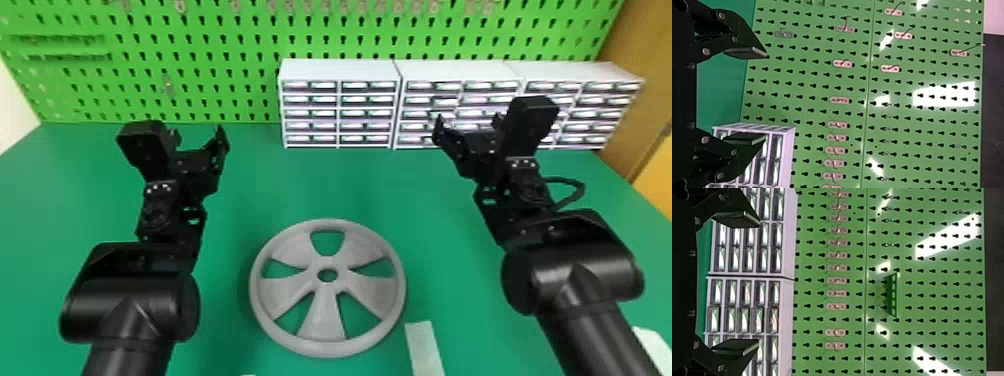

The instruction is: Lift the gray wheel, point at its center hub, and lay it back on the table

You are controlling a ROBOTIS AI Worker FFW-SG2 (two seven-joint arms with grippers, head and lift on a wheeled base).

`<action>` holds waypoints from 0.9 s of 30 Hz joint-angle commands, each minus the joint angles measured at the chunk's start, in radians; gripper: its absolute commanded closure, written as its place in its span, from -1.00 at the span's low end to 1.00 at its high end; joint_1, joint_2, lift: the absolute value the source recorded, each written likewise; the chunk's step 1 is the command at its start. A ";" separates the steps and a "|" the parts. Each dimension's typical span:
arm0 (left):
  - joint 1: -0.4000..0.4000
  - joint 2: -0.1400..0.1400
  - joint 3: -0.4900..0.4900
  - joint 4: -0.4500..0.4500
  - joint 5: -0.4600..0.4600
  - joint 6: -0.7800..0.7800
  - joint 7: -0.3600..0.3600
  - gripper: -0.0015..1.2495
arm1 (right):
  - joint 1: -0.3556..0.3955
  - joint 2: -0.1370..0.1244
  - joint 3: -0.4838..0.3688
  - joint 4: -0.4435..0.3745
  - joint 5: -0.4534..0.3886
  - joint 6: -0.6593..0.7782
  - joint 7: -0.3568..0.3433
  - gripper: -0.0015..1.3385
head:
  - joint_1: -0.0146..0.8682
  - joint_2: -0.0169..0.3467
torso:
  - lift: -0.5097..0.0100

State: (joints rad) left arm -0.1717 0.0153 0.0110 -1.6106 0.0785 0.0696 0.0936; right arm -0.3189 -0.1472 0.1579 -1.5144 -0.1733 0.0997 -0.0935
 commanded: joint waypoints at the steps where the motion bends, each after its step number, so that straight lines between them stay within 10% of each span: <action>1: 0.000 0.000 0.001 0.000 0.000 -0.001 0.000 -0.18 | 0.001 0.000 0.003 0.003 0.000 0.000 0.000 -0.67 | 0.60 -0.64 | 0.59; 27: 0.001 0.000 -0.003 0.000 0.003 -0.001 0.000 -0.18 | 0.001 -0.005 0.017 0.005 -0.009 0.035 0.000 -0.67 | 0.60 -0.64 | 0.59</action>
State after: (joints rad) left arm -0.1720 0.0148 0.0072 -1.6106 0.0813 0.0690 0.0936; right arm -0.3173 -0.1509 0.1685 -1.5094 -0.1781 0.1220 -0.0935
